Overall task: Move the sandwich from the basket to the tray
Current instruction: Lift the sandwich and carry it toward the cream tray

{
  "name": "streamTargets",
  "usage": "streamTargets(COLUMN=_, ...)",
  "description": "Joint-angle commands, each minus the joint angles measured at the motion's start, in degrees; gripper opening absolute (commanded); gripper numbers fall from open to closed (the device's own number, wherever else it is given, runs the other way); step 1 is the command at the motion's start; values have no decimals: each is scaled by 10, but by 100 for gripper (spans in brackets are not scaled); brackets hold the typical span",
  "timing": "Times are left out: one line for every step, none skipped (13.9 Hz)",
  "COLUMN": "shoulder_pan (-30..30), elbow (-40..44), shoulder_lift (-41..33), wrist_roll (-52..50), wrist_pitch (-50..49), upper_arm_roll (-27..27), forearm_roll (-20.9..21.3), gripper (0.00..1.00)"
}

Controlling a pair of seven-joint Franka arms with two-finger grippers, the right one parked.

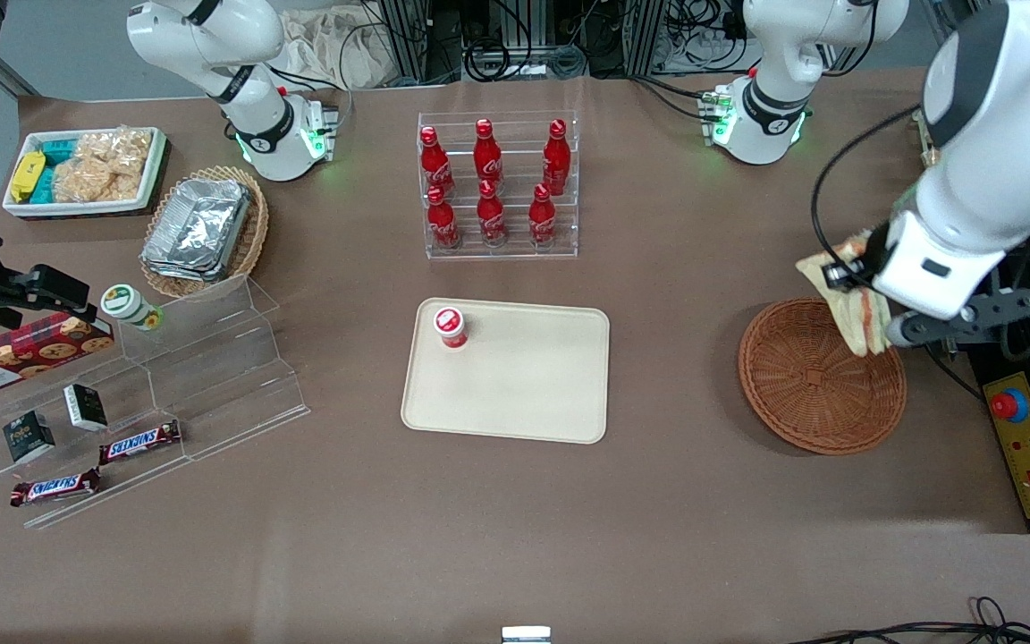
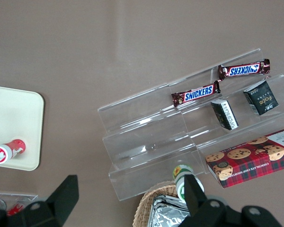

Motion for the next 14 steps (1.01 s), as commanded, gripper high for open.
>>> streamTargets(shoulder_pan=-72, elbow=60, shoulder_lift=18, wrist_roll=-79, wrist_pitch=-53, upper_arm_roll=4, forearm_roll=6, gripper=0)
streamTargets(shoulder_pan=-100, elbow=61, shoulder_lift=21, wrist_roll=-112, wrist_pitch=-53, upper_arm_roll=5, forearm_roll=5, gripper=0)
streamTargets(shoulder_pan=-131, elbow=61, shoulder_lift=26, wrist_roll=-151, wrist_pitch=-53, upper_arm_roll=6, forearm_roll=5, gripper=0)
streamTargets(shoulder_pan=-151, elbow=61, shoulder_lift=44, wrist_roll=-177, wrist_pitch=-51, upper_arm_roll=6, forearm_roll=4, gripper=0)
streamTargets(shoulder_pan=-165, elbow=60, shoulder_lift=62, wrist_roll=-197, wrist_pitch=-45, upper_arm_roll=5, forearm_roll=-4, gripper=0)
streamTargets(shoulder_pan=-174, elbow=60, shoulder_lift=90, wrist_roll=-210, wrist_pitch=-32, upper_arm_roll=6, forearm_roll=-26, gripper=0)
streamTargets(shoulder_pan=-178, elbow=57, shoulder_lift=116, wrist_roll=-221, wrist_pitch=-2, upper_arm_roll=6, forearm_roll=-36, gripper=0)
streamTargets(shoulder_pan=-186, elbow=55, shoulder_lift=142, wrist_roll=-240, wrist_pitch=34, upper_arm_roll=6, forearm_roll=-45, gripper=0)
streamTargets(shoulder_pan=-197, elbow=50, shoulder_lift=171, wrist_roll=-258, wrist_pitch=65, upper_arm_roll=6, forearm_roll=-48, gripper=0)
streamTargets(shoulder_pan=-205, elbow=46, shoulder_lift=199, wrist_roll=-271, wrist_pitch=98, upper_arm_roll=6, forearm_roll=-49, gripper=0)
streamTargets(shoulder_pan=-214, elbow=46, shoulder_lift=231, wrist_roll=-287, wrist_pitch=133, upper_arm_roll=6, forearm_roll=-49, gripper=0)
streamTargets(shoulder_pan=-223, elbow=46, shoulder_lift=260, wrist_roll=-304, wrist_pitch=165, upper_arm_roll=6, forearm_roll=-48, gripper=0)
streamTargets(shoulder_pan=-229, elbow=46, shoulder_lift=287, wrist_roll=-309, wrist_pitch=194, upper_arm_roll=6, forearm_roll=-49, gripper=0)
streamTargets(shoulder_pan=-237, elbow=46, shoulder_lift=312, wrist_roll=-311, wrist_pitch=221, upper_arm_roll=6, forearm_roll=-49, gripper=0)
